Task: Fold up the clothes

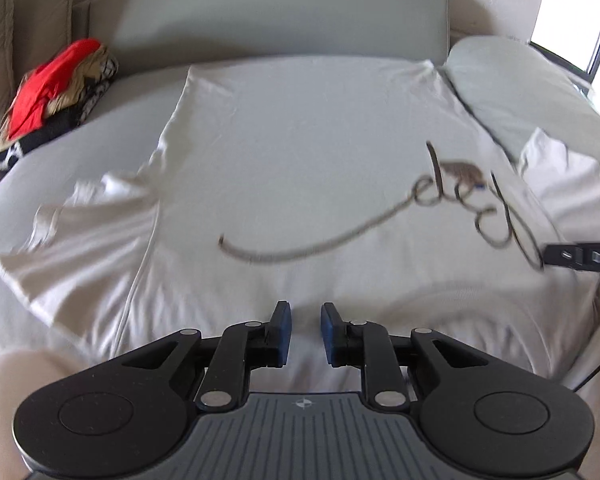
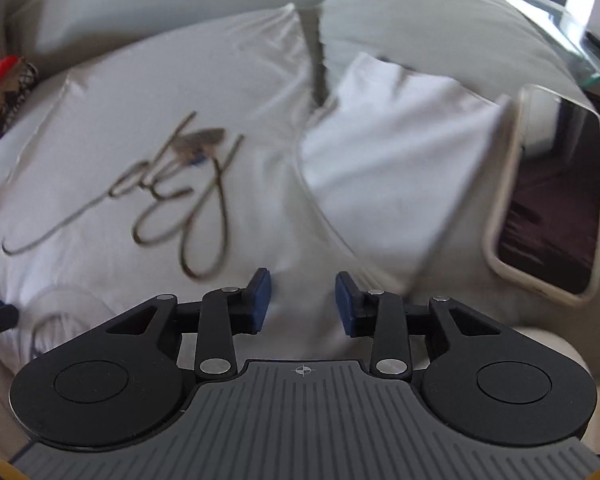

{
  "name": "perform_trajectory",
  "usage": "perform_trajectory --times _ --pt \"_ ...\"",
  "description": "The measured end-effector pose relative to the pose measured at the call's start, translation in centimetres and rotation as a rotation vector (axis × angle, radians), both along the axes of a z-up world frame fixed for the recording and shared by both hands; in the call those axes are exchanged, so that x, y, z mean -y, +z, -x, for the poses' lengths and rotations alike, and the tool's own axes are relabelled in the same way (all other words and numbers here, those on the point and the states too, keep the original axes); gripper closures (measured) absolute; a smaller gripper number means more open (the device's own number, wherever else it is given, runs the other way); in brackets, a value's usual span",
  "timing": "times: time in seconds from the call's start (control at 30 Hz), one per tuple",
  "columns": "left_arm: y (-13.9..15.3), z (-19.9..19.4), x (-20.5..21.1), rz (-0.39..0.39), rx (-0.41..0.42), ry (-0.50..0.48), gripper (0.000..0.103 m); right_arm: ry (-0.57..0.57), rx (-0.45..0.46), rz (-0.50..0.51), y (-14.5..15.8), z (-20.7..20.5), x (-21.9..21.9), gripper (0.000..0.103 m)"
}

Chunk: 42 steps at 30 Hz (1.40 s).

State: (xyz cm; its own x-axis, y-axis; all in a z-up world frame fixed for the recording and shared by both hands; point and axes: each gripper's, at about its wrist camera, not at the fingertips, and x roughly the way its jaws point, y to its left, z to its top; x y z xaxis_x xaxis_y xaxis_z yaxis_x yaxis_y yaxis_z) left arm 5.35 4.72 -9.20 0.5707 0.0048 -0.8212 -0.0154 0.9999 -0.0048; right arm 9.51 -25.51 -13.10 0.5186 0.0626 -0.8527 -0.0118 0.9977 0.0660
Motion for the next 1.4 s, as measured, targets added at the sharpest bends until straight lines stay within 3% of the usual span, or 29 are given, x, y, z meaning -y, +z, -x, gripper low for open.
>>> perform_trajectory --times 0.13,0.27,0.4,0.6,0.7,0.73,0.8,0.87,0.97,1.1,1.4 --pt "-0.2 1.0 0.6 -0.008 0.001 -0.012 0.085 0.004 0.064 -0.128 1.6 3.5 1.3 0.071" --pt "-0.4 1.5 1.4 -0.018 0.024 -0.028 0.084 0.121 0.163 -0.171 2.7 5.6 -1.2 0.072" --pt "-0.6 2.1 2.3 -0.028 0.046 -0.043 0.078 0.208 0.139 -0.16 1.4 5.5 -3.9 0.075" --pt "-0.9 2.8 3.3 -0.041 0.055 -0.063 0.075 0.204 0.027 -0.123 -0.6 5.5 -4.1 0.079" --pt "-0.9 2.9 3.2 -0.043 -0.001 -0.065 0.076 0.16 -0.051 -0.18 -0.7 5.5 -2.5 0.079" --pt "-0.6 3.0 3.1 -0.018 -0.015 -0.064 0.078 0.142 -0.038 -0.196 -0.2 5.6 -1.8 0.078" --pt "-0.1 3.1 2.8 0.033 -0.042 -0.063 0.079 0.091 0.022 -0.212 1.2 5.6 0.0 0.076" --pt "1.0 3.1 2.6 0.07 -0.019 -0.066 0.077 0.03 0.104 -0.22 3.0 5.5 2.0 0.061" --pt "2.8 2.7 2.7 0.095 0.019 -0.069 0.07 -0.066 0.213 -0.237 5.2 4.5 5.4 0.057" --pt "4.3 1.1 2.9 0.112 0.049 -0.084 0.067 -0.187 0.275 -0.271 6.4 1.9 9.8 0.057" --pt "3.4 -0.4 4.0 0.139 0.022 -0.107 0.065 -0.416 0.21 -0.406 5.1 -4.4 15.7 0.059"
